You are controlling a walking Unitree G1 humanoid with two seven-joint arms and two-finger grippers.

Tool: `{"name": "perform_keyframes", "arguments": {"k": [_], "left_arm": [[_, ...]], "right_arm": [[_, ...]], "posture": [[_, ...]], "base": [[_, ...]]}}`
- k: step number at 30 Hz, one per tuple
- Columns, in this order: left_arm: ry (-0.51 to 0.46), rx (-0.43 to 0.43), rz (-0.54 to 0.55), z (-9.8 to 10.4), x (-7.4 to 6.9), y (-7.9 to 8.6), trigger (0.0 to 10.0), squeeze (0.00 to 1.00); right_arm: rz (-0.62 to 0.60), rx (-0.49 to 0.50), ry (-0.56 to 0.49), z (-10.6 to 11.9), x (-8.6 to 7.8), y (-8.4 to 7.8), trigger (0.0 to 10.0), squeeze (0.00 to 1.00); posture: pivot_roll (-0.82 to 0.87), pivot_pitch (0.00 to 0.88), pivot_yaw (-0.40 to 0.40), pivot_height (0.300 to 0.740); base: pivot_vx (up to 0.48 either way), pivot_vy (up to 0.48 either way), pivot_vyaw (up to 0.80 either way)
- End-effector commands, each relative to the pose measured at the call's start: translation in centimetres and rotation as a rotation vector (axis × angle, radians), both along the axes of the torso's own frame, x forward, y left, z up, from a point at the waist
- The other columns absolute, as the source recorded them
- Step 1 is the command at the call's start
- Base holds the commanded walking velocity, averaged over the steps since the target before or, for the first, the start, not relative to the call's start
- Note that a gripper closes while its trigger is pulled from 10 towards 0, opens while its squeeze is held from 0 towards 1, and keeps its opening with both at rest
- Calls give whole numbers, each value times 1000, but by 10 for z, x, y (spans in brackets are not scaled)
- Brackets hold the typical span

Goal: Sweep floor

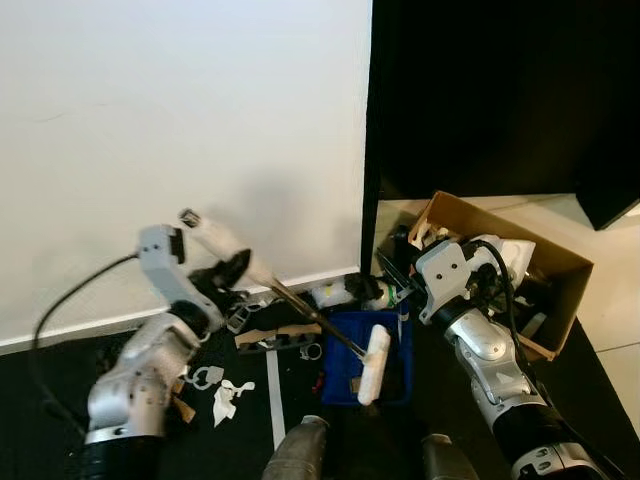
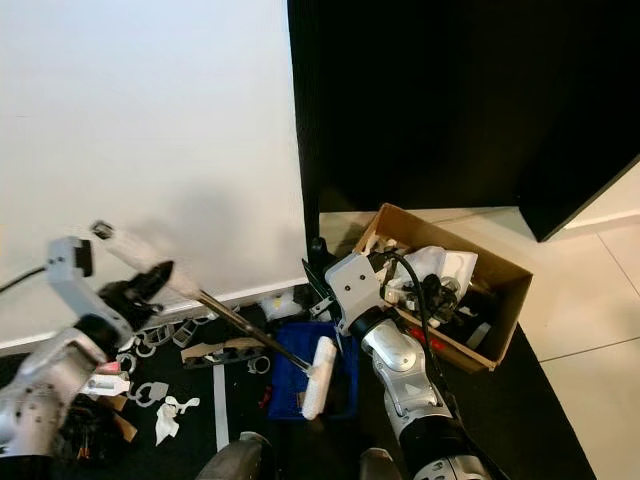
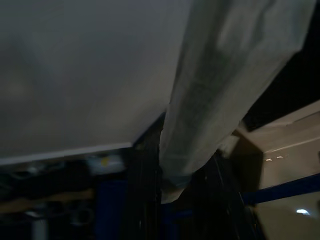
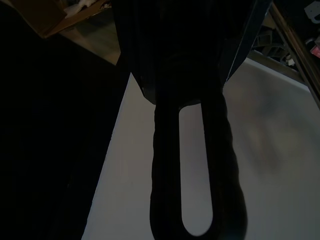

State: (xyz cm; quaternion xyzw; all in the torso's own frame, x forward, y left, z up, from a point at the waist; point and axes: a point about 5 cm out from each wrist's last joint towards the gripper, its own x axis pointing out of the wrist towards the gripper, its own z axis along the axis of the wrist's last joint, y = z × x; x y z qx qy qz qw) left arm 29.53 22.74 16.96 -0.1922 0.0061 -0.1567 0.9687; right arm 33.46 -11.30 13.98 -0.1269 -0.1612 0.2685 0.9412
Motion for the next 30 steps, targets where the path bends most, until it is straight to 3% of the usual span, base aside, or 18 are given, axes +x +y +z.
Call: {"name": "perform_keyframes", "arguments": {"k": [1,2,10,13,16,18,20,26,27,30], "left_arm": [[-33,87,44,13,-6,21,10000,71],[-33,87,44,13,-6,21,10000,71],[-59,321,156,20,-5,47,10000,82],[-60,337,172,19,-3,49,10000,78],[-42,505,303,-2,6,61,10000,75],[-33,532,324,-8,8,63,10000,86],[10,502,358,-25,12,64,10000,114],[94,418,377,-50,15,63,10000,106],[145,377,334,-63,15,56,10000,102],[167,311,287,-73,14,48,10000,102]], "right_arm": [[3,-12,55,-15,-4,1,10000,0],[3,-12,55,-15,-4,1,10000,0],[7,-10,60,-17,-5,4,10000,0],[8,-10,60,-17,-5,4,10000,0],[9,-9,61,-16,-5,4,10000,0],[8,-8,60,-16,-5,5,10000,0],[8,-7,60,-16,-5,5,10000,0],[7,-6,56,-15,-5,4,10000,0],[4,-7,54,-15,-6,3,10000,0],[1,-9,54,-16,-7,1,10000,0]], "posture": [[124,388,111,740],[124,388,111,740],[128,391,109,740],[127,392,109,740],[121,394,104,740],[121,394,104,740],[112,395,103,740],[100,400,101,740],[88,406,103,740],[88,406,103,740]], "base": [[0,0,0],[0,0,0],[0,0,0],[0,0,0],[0,0,0],[0,0,0],[0,0,0],[0,0,0],[0,0,0],[0,0,0]]}}
